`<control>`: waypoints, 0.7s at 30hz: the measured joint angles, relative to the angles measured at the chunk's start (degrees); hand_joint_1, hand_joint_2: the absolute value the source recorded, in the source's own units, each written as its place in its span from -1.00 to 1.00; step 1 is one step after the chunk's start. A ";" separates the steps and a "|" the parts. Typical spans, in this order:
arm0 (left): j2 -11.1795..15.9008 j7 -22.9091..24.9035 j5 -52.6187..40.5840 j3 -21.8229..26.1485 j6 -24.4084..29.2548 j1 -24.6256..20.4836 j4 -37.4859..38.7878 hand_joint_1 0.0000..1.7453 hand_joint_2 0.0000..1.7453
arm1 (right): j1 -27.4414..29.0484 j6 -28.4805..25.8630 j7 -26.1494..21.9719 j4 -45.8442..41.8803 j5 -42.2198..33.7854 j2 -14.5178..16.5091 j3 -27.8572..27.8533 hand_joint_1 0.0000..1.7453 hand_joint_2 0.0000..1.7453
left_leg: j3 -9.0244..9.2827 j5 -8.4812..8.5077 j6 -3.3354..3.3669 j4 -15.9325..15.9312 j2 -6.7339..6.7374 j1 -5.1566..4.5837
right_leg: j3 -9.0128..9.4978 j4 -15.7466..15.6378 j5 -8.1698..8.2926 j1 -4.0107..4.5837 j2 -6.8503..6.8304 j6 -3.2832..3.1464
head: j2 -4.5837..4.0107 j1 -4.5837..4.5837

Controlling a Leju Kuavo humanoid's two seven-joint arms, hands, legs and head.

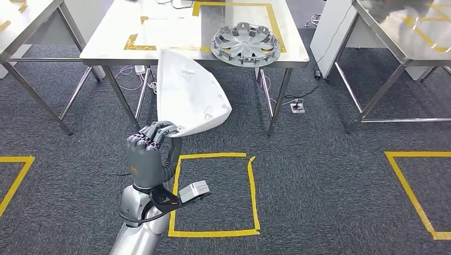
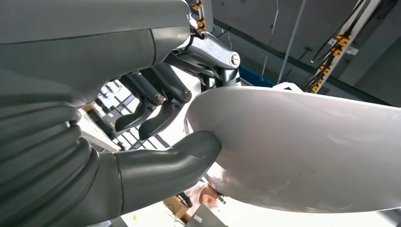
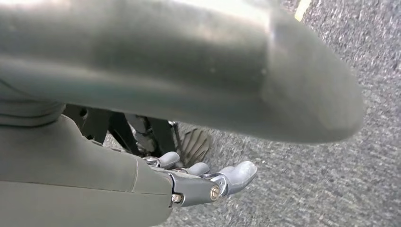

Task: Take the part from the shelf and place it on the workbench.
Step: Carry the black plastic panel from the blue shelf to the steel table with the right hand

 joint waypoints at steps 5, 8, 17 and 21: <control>-0.01 -0.43 0.33 -0.39 0.00 -0.30 0.10 1.00 1.00 | -0.13 0.22 -0.12 0.00 -0.01 0.01 0.00 -1.00 -1.00 | 1.13 -1.35 -1.45 -0.19 -0.06 -0.33 | 4.62 -10.89 3.98 0.62 -0.09 -1.46 | 0.00 -0.02; -0.01 -0.85 0.51 -0.41 0.00 -0.53 0.12 1.00 1.00 | -0.12 -0.04 -0.10 0.00 0.01 0.02 -0.01 -1.00 -1.00 | 0.77 -2.52 -2.39 1.55 0.08 -0.25 | 5.57 -11.45 3.66 0.18 -0.07 -2.60 | 0.00 -0.24; 0.05 -1.80 0.57 -0.35 0.00 -0.58 0.83 1.00 1.00 | 0.17 0.03 -0.07 0.00 0.01 0.08 -0.02 -1.00 -1.00 | -4.72 2.59 -2.28 4.00 0.29 -0.26 | 10.06 -11.56 -0.22 0.23 0.12 -2.71 | 0.00 -0.69; -0.03 -1.86 0.56 -0.30 0.00 -0.56 0.90 1.00 1.00 | -0.01 0.08 -0.05 0.00 -0.02 0.08 -0.02 -1.00 -1.00 | -2.48 2.12 -0.74 -0.13 0.04 -0.38 | 11.05 -11.44 -0.93 0.45 0.13 -1.31 | 0.00 -0.55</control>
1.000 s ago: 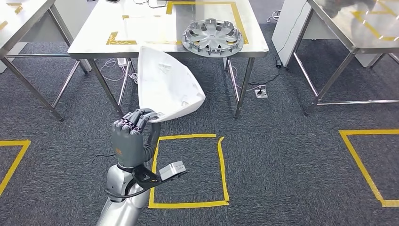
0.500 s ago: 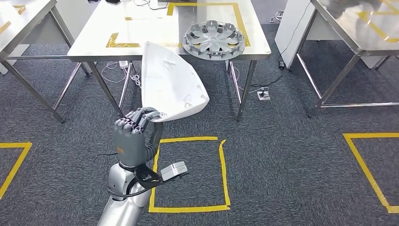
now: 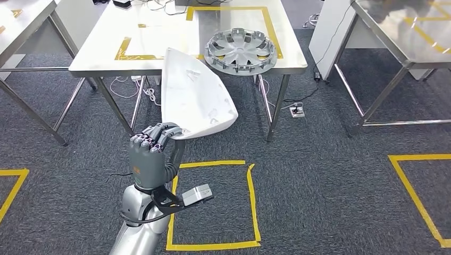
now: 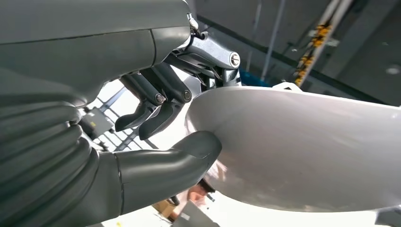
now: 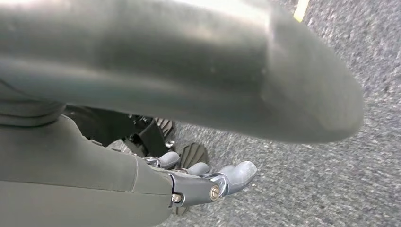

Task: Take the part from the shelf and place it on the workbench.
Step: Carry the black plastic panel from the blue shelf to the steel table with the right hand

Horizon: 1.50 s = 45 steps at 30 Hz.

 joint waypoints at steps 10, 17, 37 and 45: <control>-0.09 0.00 0.02 0.04 0.00 -0.05 0.19 1.00 1.00 | 0.33 -0.13 0.04 0.00 -0.01 -0.01 -0.01 -1.00 -1.00 | 5.87 -4.74 0.89 -0.55 -0.45 0.25 | -11.90 9.22 0.88 -0.37 -0.14 0.99 | 0.00 0.38; -0.06 -0.02 0.00 0.02 -0.03 -0.19 0.20 1.00 1.00 | 0.34 0.01 0.07 0.00 -0.14 -0.01 -0.01 -1.00 -1.00 | 8.05 -6.46 -1.26 2.36 -0.40 0.12 | -7.50 0.20 6.16 0.12 -0.31 -1.45 | 0.00 0.28; -0.30 -0.66 -0.67 0.13 -0.02 -0.37 0.56 1.00 1.00 | 0.06 0.11 1.18 0.00 -0.14 -0.07 -1.40 -1.00 -1.00 | 0.99 -1.58 1.46 0.90 0.10 0.34 | -9.10 16.03 -6.64 0.09 0.00 1.21 | 0.00 0.17; -0.24 -0.73 -1.03 0.25 -0.04 -0.19 0.46 1.00 1.00 | 0.53 0.38 1.06 0.00 -0.14 -0.45 -2.03 -1.00 -1.00 | 7.08 -6.39 0.16 0.99 -0.54 -0.05 | -8.34 1.11 5.14 1.13 -0.02 -1.06 | 0.00 0.27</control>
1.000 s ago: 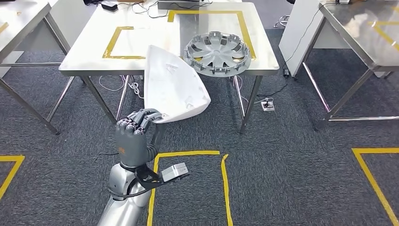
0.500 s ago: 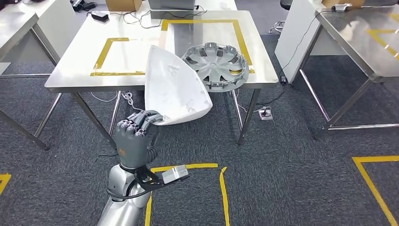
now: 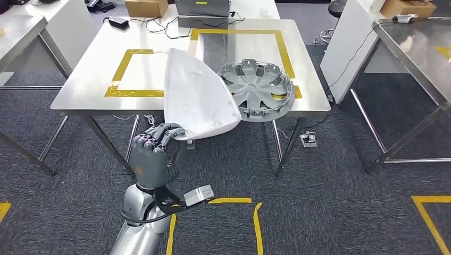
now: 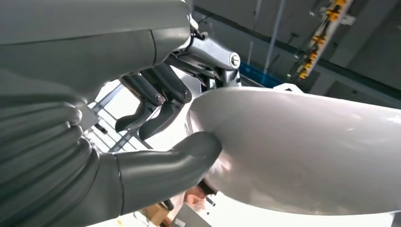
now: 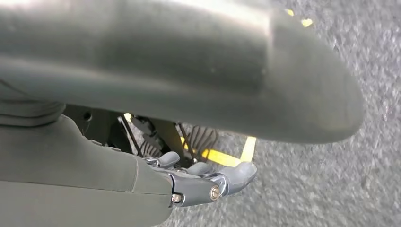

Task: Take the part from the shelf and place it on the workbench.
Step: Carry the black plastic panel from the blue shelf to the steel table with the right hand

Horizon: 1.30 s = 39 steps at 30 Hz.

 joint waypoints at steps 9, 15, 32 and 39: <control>0.19 1.04 -0.18 0.11 0.02 0.28 -0.75 1.00 1.00 | -0.26 -0.35 -0.04 0.00 0.16 0.02 -0.27 -1.00 -1.00 | -11.37 -5.76 -1.81 14.55 0.52 0.26 | 6.87 -1.06 -4.02 -0.94 0.24 -1.42 | 0.00 -0.52; 0.42 1.57 -0.23 0.20 -0.01 1.19 -1.68 1.00 1.00 | -0.43 -0.16 0.05 0.00 0.14 0.10 -0.32 -1.00 -1.00 | -10.56 7.86 -0.69 0.64 1.02 0.24 | 10.78 -0.63 -8.05 -0.94 0.59 0.43 | 0.00 -0.60; 0.95 4.52 -1.33 0.10 0.01 3.64 -5.91 1.00 1.00 | -0.43 -0.19 0.29 0.00 -0.03 0.14 -0.36 -1.00 -1.00 | 0.35 -0.35 -1.34 0.81 0.23 0.43 | 0.20 0.21 0.36 -0.94 -0.29 0.20 | 0.00 0.08; 1.25 4.75 -1.30 -0.28 0.02 4.14 -6.22 1.00 1.00 | -0.55 -0.29 0.49 0.00 0.01 0.14 -0.36 -1.00 -1.00 | -11.82 -5.50 -2.04 15.59 0.57 0.43 | 4.94 -0.27 -3.31 -1.11 0.11 -1.32 | 0.00 -0.36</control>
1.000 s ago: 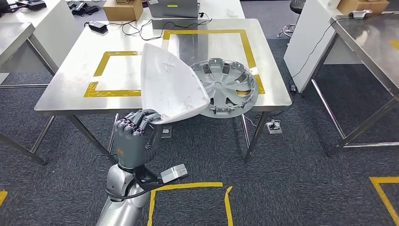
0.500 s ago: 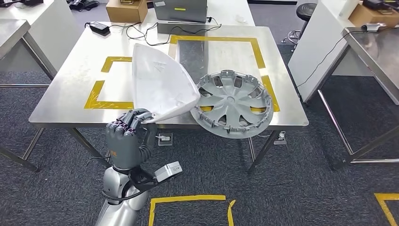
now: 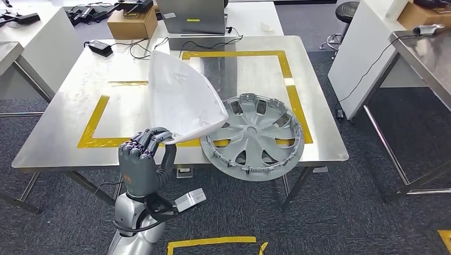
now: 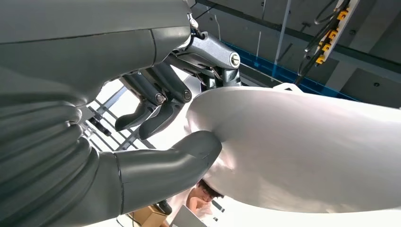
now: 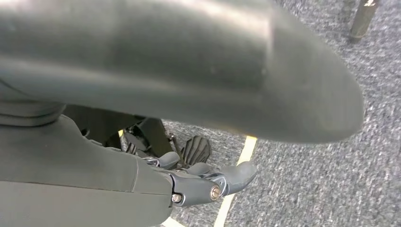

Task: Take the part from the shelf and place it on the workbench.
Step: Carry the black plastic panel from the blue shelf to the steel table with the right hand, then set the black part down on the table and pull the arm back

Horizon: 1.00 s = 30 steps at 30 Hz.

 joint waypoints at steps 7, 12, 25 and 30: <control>0.19 0.03 0.15 -0.02 -0.01 0.67 0.04 1.00 1.00 | 0.09 0.03 0.16 0.02 0.01 0.22 -0.02 -1.00 -1.00 | 0.96 13.23 1.35 -14.49 -0.02 -0.34 | 4.36 -0.05 -4.73 0.36 0.62 1.62 | 0.01 -0.07; -0.01 -0.07 -1.48 0.00 0.00 0.70 -0.39 1.00 1.00 | -0.17 -0.04 0.27 0.02 0.01 0.21 -0.02 -1.00 -1.00 | 3.43 11.75 2.74 -15.26 0.03 0.11 | 0.83 7.83 -8.74 0.02 0.12 3.38 | 0.00 0.24; -0.17 -1.78 -11.96 2.00 0.00 0.58 -1.94 1.00 1.00 | 0.19 1.01 0.68 0.02 0.16 0.28 -0.04 -1.00 -1.00 | 8.13 7.67 1.85 -15.88 -0.16 -0.40 | -3.62 0.73 2.07 -0.08 -0.09 2.30 | 0.00 0.31; -0.32 -1.74 -13.45 3.17 0.00 0.37 -3.49 1.00 1.00 | 0.18 0.99 0.81 0.02 0.16 0.31 -0.04 -1.00 -1.00 | 8.88 7.60 1.27 -16.76 -0.09 -0.40 | -3.23 0.72 1.66 -0.03 -0.09 1.64 | 0.00 0.31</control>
